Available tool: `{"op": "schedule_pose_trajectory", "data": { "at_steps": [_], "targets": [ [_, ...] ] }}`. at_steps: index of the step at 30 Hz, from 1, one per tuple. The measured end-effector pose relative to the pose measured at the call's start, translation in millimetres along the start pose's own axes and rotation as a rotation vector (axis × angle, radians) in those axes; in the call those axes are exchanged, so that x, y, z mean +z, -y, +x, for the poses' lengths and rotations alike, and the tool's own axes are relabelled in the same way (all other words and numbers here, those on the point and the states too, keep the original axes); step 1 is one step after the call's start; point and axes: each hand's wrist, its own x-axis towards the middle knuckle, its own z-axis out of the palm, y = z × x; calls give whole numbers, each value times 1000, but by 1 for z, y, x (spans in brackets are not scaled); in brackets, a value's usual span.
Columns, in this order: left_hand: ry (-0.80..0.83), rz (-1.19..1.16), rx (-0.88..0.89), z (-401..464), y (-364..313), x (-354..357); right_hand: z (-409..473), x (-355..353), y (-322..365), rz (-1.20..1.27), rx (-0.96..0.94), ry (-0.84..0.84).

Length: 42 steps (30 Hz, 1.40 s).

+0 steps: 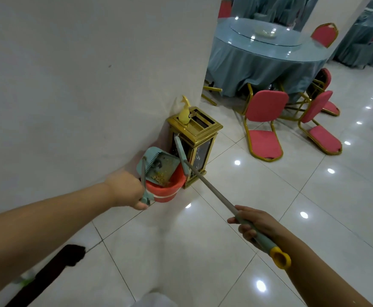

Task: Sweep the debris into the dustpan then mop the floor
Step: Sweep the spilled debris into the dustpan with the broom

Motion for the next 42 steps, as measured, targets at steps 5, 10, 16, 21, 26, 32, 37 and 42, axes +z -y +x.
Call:
{"op": "schedule_pose_trajectory", "data": {
  "at_steps": [5, 10, 16, 21, 26, 32, 37, 42],
  "targets": [
    [158, 68, 30, 2, -33, -5, -9, -14, 7, 34, 19, 77],
    [281, 89, -10, 4, -79, 5, -14, -29, 9, -60, 29, 54],
    [330, 60, -65, -2, -122, 16, -20, -48, 2, 7, 27, 68],
    [352, 61, -99, -4, -149, 8, -25, -55, -5, 41, 18, 77],
    [336, 63, -121, -7, -161, 0, -31, -59, -5, 39, 19, 99],
    [325, 39, -179, -11, -164, 0, -40, -64, -2, 3, 3, 96],
    [329, 46, -192, -15, -172, 1, -49, -66, 1, -23, -10, 97],
    [321, 42, -191, -22, -178, 2, -54, -65, 0, -49, -23, 94]
  ]
}}
